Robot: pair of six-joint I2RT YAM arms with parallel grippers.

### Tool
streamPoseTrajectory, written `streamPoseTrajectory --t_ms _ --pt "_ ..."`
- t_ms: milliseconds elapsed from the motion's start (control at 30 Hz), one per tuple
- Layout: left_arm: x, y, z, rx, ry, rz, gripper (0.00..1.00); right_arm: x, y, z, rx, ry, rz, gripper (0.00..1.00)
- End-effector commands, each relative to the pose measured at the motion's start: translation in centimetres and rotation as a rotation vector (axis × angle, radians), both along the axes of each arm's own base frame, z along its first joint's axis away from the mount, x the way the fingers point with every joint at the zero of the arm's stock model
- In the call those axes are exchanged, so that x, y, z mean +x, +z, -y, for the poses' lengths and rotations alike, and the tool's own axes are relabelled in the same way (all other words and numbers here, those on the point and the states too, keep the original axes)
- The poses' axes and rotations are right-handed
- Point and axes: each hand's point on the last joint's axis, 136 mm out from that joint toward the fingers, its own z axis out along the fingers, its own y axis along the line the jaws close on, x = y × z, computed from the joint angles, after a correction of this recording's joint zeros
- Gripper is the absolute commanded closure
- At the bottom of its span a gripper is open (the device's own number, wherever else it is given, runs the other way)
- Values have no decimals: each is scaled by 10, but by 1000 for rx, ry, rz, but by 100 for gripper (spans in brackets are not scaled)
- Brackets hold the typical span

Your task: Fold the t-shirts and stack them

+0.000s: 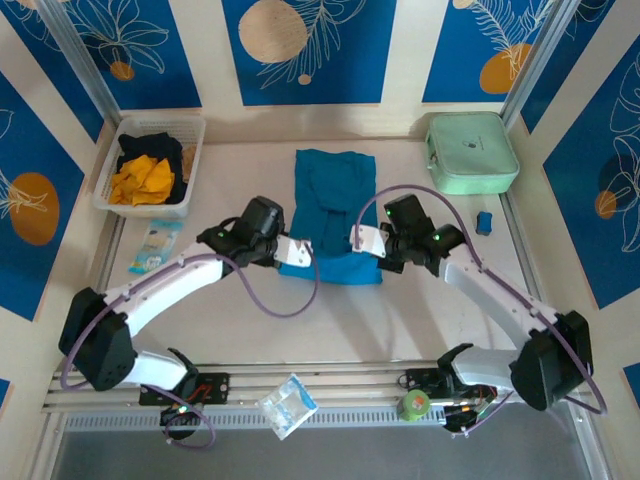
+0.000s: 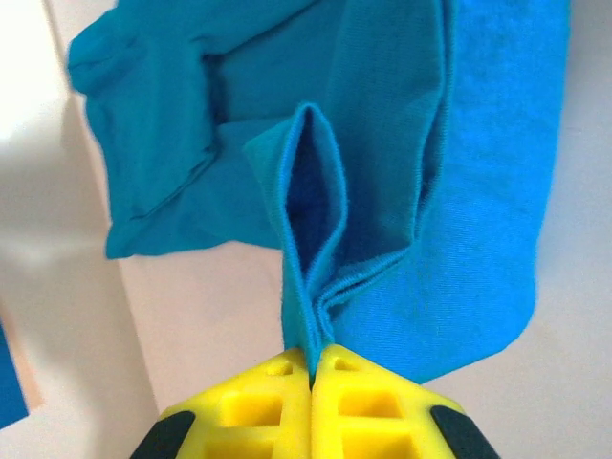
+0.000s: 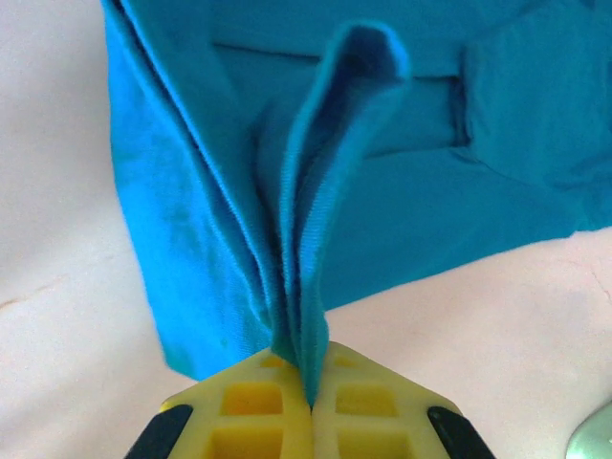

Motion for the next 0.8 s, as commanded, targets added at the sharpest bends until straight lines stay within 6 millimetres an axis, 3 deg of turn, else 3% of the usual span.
streamPoseTrajectory --t_ms 0,267,767 --pt "30 16 12 -61 -10 44 100 20 6 -6 42 32 1 100" --pt "77 -1 16 -47 28 27 100 72 -6 -1 38 2 -24 100" --pt "115 -58 22 -51 35 -15 100 134 -56 7 18 -86 -113 100"
